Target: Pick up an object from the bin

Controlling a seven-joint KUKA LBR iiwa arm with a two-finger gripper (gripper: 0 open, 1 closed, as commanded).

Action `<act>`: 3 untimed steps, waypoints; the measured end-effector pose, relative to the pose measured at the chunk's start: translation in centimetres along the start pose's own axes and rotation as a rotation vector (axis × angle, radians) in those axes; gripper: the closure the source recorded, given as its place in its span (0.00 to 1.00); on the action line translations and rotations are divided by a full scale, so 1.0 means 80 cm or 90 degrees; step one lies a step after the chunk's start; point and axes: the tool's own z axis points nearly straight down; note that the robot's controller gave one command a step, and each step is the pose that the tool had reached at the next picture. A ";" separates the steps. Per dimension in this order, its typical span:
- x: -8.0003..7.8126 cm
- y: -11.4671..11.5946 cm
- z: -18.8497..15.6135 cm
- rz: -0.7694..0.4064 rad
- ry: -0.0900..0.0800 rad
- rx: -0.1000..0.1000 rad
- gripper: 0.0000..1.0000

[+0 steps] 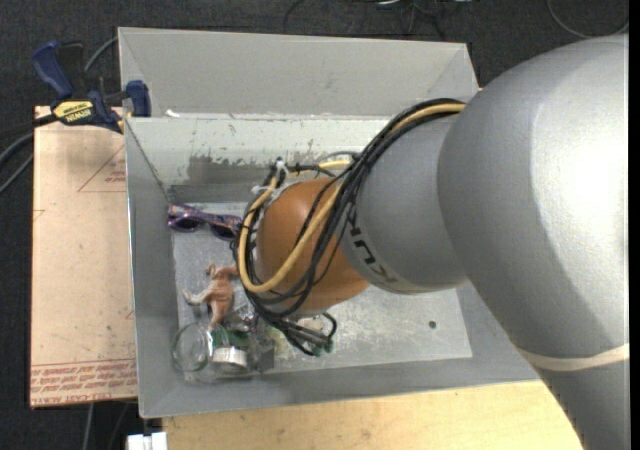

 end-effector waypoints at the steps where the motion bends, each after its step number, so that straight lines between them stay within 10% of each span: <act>1: 0.002 0.004 0.001 -0.006 0.001 0.000 1.00; 3: -0.002 0.005 -0.011 -0.008 0.000 0.000 1.00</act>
Offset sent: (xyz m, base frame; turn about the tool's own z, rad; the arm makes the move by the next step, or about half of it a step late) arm 0.0000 0.0000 0.0000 0.0000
